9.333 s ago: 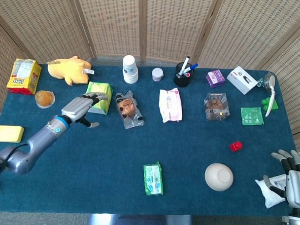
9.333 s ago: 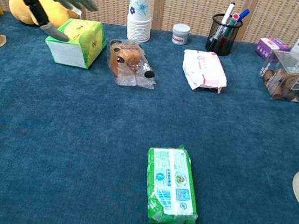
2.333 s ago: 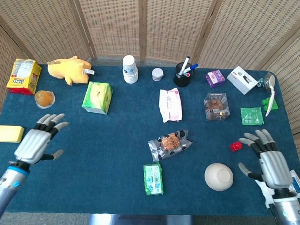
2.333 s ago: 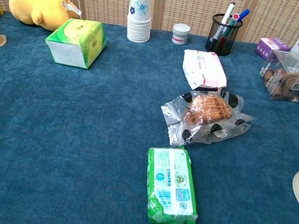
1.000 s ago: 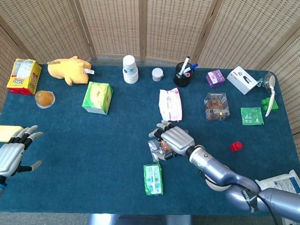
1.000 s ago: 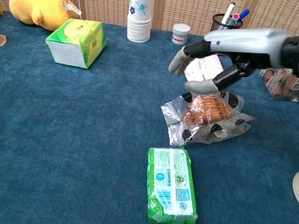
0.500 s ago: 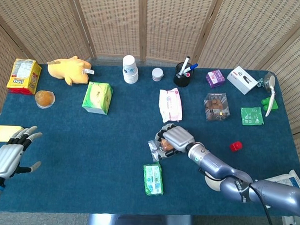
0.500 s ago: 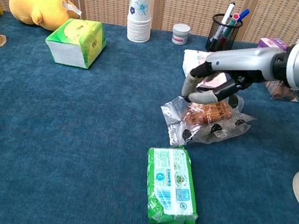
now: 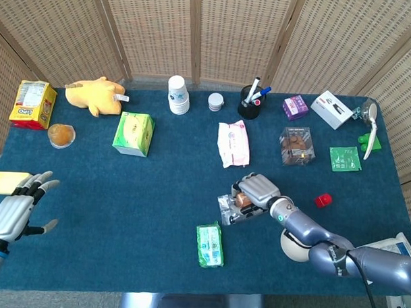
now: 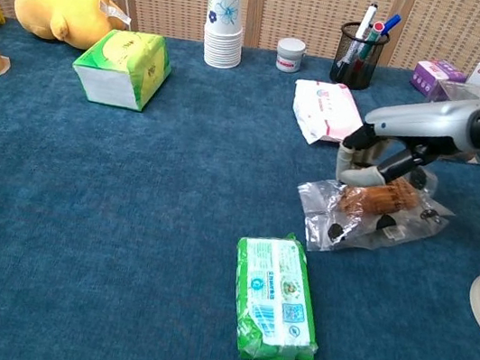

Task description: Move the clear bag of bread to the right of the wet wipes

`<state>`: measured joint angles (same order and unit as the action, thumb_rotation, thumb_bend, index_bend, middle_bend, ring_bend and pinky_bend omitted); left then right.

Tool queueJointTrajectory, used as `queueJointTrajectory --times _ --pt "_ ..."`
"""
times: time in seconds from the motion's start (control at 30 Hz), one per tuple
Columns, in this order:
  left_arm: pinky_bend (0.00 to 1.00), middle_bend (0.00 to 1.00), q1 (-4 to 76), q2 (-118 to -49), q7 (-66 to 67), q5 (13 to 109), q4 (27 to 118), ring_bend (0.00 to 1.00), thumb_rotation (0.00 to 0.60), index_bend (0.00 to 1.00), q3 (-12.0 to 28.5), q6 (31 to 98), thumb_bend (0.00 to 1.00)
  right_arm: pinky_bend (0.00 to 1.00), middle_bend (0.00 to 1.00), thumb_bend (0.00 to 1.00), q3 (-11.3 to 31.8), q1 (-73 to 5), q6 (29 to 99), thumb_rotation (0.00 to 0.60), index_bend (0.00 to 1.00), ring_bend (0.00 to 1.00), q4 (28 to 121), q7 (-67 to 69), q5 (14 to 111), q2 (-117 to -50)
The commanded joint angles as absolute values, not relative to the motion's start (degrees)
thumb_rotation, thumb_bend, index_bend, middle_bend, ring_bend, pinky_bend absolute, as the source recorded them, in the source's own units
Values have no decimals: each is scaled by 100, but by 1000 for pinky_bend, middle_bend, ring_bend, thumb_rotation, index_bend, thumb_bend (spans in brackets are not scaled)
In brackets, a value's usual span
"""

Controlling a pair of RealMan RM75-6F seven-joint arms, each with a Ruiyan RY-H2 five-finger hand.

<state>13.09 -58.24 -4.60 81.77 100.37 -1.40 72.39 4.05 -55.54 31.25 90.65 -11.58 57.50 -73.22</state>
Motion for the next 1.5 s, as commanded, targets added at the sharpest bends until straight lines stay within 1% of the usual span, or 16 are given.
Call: queueJointTrajectory --times 0.03,0.17,0.47,0.6,0.73,0.87,0.93,1.07,1.3,1.5 --pt "0 13 1317 -5831 -448 8180 10042 0 600 149 -126 7227 297 223 354 454 346 -5531 3153 236 340 241 9105 -1171 5741 -7247" --pt "0 13 1341 -5840 -429 8191 10050 0 600 148 -100 7184 298 238 354 451 195 -5477 3218 223 339 270 9256 -1243 5729 -7090" --pt "0 11 1380 -5868 -486 8250 10006 0 600 148 -66 7123 298 272 354 429 -28 -5425 3391 205 334 298 9688 -1435 5614 -6858" --pt "0 11 1379 -5865 -530 8269 9987 0 600 147 -61 7115 297 303 354 413 -51 -5437 3457 206 320 307 9795 -1481 5499 -6820" --pt "0 9 1359 -5860 -564 8281 9963 0 600 146 -73 7116 297 332 354 405 -66 -5428 3592 204 303 313 10151 -1535 5427 -6686" --pt "0 9 1352 -5861 -596 8303 9946 0 600 146 -74 7119 298 336 355 387 58 -5364 3739 215 302 313 10340 -1369 5495 -6595" --pt "0 8 1347 -5860 -607 8332 9949 0 600 146 -77 7129 298 336 355 388 105 -5359 3820 210 302 313 10289 -1381 5581 -6550" --pt "0 8 1323 -5850 -613 8374 9961 0 600 146 -95 7159 297 336 354 388 51 -5405 3910 215 304 308 10066 -1648 5555 -6541" --pt "0 7 1299 -5836 -635 8390 9957 0 600 145 -108 7162 298 336 354 389 -190 -5422 3823 213 314 304 9717 -1950 5325 -6653" --pt "0 6 1302 -5819 -632 8415 9972 0 600 145 -97 7170 297 336 354 389 -348 -5411 3786 216 318 304 9667 -2113 5248 -6704"
